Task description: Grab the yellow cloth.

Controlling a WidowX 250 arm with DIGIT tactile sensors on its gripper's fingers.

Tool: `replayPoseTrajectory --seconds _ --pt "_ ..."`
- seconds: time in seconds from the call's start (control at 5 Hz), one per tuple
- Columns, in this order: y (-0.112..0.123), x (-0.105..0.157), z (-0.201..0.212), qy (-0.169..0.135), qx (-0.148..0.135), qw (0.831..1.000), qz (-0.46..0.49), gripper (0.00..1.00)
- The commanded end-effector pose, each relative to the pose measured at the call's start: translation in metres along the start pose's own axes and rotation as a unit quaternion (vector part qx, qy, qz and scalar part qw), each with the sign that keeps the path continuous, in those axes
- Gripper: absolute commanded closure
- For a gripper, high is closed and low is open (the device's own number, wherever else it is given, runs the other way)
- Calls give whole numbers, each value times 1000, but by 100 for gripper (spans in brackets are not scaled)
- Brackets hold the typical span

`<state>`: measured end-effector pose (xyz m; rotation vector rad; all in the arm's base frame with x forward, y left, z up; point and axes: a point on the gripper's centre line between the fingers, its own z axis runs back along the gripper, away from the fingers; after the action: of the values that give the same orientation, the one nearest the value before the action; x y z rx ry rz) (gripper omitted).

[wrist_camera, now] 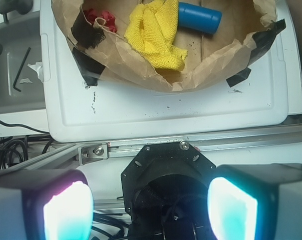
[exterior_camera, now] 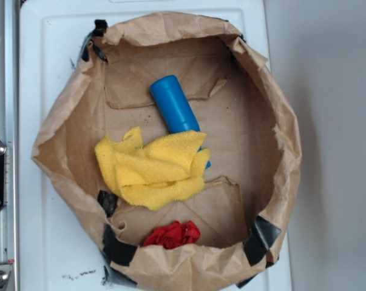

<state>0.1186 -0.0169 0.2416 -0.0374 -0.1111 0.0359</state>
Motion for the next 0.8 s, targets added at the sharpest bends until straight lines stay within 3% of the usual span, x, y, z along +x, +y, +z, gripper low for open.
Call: replayPoseTrajectory --seconds 0.0,0.2,0.4,0.6 --pt "0 0 0 0 0 1000 0 0" --pt "-19 23 -3 -1 2 1000 22 0" --pt "-36 37 -18 -15 20 999 26 0" --pt "-42 46 -33 -42 15 999 -15 0"
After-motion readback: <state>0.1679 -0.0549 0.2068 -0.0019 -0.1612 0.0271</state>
